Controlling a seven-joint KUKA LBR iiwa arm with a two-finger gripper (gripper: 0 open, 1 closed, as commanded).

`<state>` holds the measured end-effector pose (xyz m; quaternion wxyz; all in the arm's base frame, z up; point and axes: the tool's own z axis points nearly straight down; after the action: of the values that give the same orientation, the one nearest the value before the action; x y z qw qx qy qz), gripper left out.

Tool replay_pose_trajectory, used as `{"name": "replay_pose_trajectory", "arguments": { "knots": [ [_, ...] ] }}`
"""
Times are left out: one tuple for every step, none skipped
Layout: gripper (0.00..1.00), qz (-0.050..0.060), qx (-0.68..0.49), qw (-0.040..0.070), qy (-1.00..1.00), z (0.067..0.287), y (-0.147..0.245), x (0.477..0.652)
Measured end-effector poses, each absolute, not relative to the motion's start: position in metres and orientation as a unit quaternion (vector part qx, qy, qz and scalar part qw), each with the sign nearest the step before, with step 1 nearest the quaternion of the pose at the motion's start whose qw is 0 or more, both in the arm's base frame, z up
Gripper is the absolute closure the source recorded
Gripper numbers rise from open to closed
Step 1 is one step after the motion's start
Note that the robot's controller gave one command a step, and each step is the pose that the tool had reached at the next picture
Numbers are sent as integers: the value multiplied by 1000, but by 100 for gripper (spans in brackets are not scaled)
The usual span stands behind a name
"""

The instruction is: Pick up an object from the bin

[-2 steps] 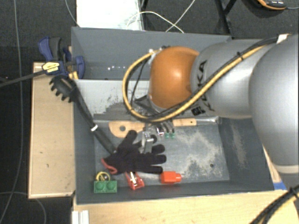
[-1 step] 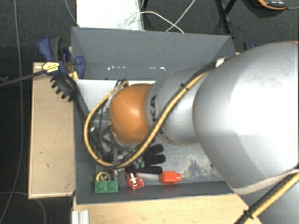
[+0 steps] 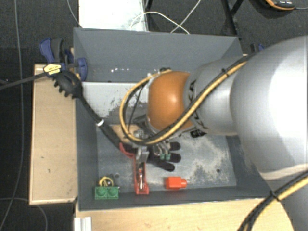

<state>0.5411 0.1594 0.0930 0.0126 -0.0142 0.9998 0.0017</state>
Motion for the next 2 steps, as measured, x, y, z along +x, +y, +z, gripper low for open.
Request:
{"name": "replay_pose_trajectory", "arguments": {
  "knots": [
    [100,2,-14,13,1000,93,159,541],
    [100,3,91,12,996,102,130,535]
  ]
}}
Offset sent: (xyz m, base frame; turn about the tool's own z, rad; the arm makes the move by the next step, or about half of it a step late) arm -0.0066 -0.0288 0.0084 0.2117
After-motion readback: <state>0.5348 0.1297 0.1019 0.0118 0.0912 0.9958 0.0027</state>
